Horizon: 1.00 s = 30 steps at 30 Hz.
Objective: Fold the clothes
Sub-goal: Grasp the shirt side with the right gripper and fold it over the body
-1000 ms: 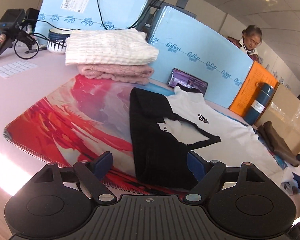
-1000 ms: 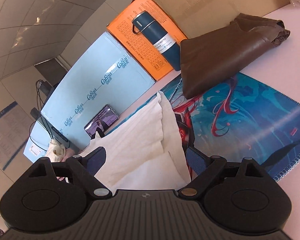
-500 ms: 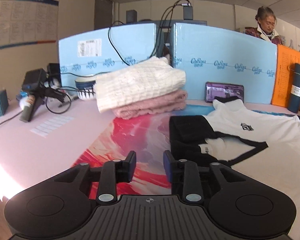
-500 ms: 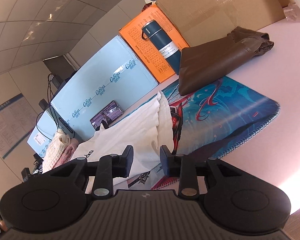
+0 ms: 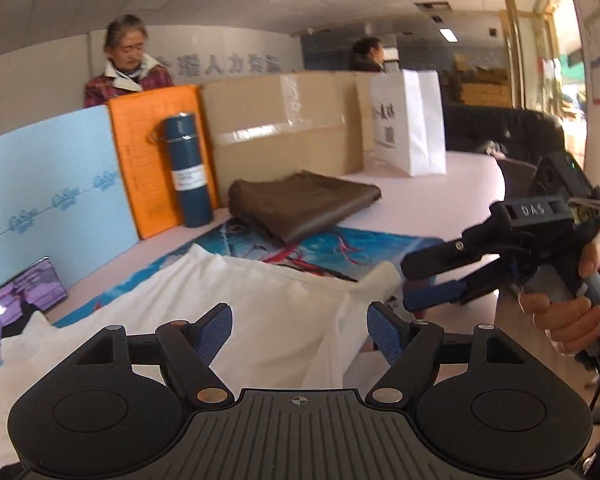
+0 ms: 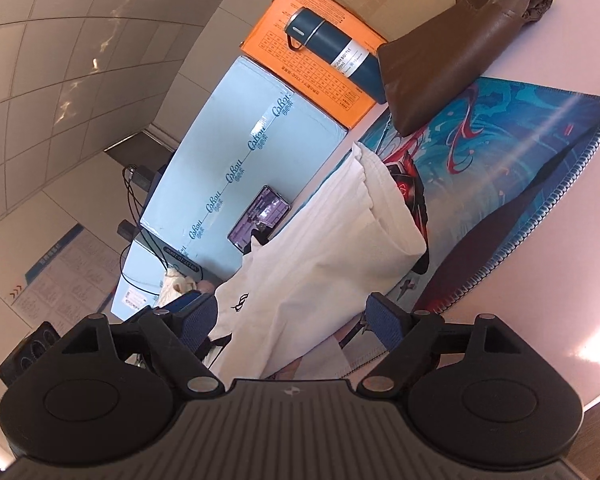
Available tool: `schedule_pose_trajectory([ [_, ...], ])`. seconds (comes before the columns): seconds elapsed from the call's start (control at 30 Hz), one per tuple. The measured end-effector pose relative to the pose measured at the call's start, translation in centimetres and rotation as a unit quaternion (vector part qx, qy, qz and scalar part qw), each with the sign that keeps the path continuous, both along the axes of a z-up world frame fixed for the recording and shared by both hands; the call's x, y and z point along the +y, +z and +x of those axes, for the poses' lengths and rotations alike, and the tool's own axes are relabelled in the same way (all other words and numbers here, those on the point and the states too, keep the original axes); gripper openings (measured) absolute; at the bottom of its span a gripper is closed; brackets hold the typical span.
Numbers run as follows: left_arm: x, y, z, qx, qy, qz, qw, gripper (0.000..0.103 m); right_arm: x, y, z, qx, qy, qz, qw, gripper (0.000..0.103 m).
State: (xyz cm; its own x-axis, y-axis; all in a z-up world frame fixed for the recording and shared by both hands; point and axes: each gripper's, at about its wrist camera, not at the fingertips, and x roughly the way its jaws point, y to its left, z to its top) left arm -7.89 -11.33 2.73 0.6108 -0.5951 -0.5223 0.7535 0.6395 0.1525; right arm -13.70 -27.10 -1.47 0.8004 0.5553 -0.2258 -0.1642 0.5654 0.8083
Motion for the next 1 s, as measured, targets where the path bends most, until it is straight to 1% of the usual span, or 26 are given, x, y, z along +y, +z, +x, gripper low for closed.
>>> schedule_pose_trajectory([
  [0.07,-1.9,-1.9,1.4,0.022,-0.010,0.042,0.9988,0.074,0.0,0.0,-0.3,-0.004,-0.013,0.010,1.000,0.081],
  [0.1,-2.5,-2.7,1.8,0.033,-0.014,0.054,0.9979,0.056,-0.2,-0.1,-0.4,-0.004,-0.016,0.016,1.000,0.081],
  [0.13,-2.6,-3.3,2.0,0.044,-0.015,0.056,0.9973,0.039,-0.3,-0.1,-0.4,-0.003,-0.018,0.020,1.000,0.082],
  [0.17,-2.5,-3.7,2.1,0.058,-0.015,0.050,0.9970,0.014,-0.5,-0.1,-0.4,0.000,-0.019,0.022,1.000,0.082],
  [0.23,-1.9,-3.9,1.2,0.068,-0.029,0.024,0.9970,0.013,-0.7,-0.1,-0.5,0.004,-0.020,0.022,1.000,0.082],
  [0.27,-1.7,-3.7,0.3,0.066,-0.050,0.014,0.9965,0.013,-0.8,-0.1,-0.5,0.006,-0.021,0.022,1.000,0.082],
  [0.33,-2.0,-3.8,-1.6,0.061,-0.085,0.017,0.9943,0.014,-1.0,-0.1,-0.4,0.010,-0.022,0.031,0.999,0.082],
  [0.37,-2.1,-3.9,-2.4,0.058,-0.096,0.020,0.9935,0.017,-1.2,-0.2,-0.4,0.012,-0.023,0.037,0.999,0.082],
  [0.43,-2.4,-4.4,-3.8,0.051,-0.103,0.017,0.9932,0.026,-1.4,-0.3,-0.3,0.019,-0.026,0.043,0.999,0.082],
  [0.47,-2.3,-4.4,-4.2,0.053,-0.102,0.006,0.9934,0.035,-1.3,-0.2,-0.4,0.020,-0.028,0.043,0.998,0.082],
  [0.5,-2.0,-4.2,-4.4,0.058,-0.103,-0.010,0.9930,0.041,-1.2,-0.1,-0.4,0.024,-0.032,0.037,0.999,0.082],
  [0.53,-1.7,-4.0,-4.7,0.064,-0.103,-0.026,0.9923,0.044,-1.1,0.0,-0.4,0.028,-0.036,0.031,0.999,0.082],
  [0.6,-0.5,-3.4,-5.3,0.078,-0.107,-0.066,0.9890,0.056,-0.7,0.4,-0.4,0.042,-0.051,0.003,0.998,0.082],
  [0.63,0.2,-3.1,-5.6,0.076,-0.099,-0.081,0.9889,0.059,-0.6,0.7,-0.4,0.049,-0.062,-0.013,0.997,0.082],
  [0.67,0.9,-2.9,-6.0,0.063,-0.081,-0.085,0.9911,0.066,-0.4,1.0,-0.5,0.057,-0.072,-0.029,0.995,0.082],
  [0.7,1.5,-2.8,-6.5,0.045,-0.059,-0.080,0.9940,0.071,-0.3,1.3,-0.5,0.068,-0.088,-0.051,0.992,0.082],
  [0.77,2.6,-2.6,-7.3,0.014,-0.015,-0.070,0.9974,0.075,-0.1,1.5,-0.4,0.077,-0.103,-0.078,0.989,0.081],
  [0.83,3.3,-2.9,-7.9,0.019,0.013,-0.059,0.9980,0.076,0.3,1.4,-0.1,0.081,-0.110,-0.095,0.986,0.080],
  [0.9,3.6,-3.4,-8.6,0.028,0.016,-0.043,0.9986,0.076,1.1,1.7,0.0,0.083,-0.116,-0.126,0.982,0.076],
  [0.97,3.6,-4.3,-9.4,0.025,0.029,-0.012,0.9992,0.076,2.2,1.9,0.1,0.084,-0.128,-0.176,0.972,0.061],
  [1.0,3.8,-4.7,-9.8,0.024,0.040,-0.002,0.9989,0.076,2.8,1.9,0.0,0.084,-0.137,-0.201,0.966,0.056],
])
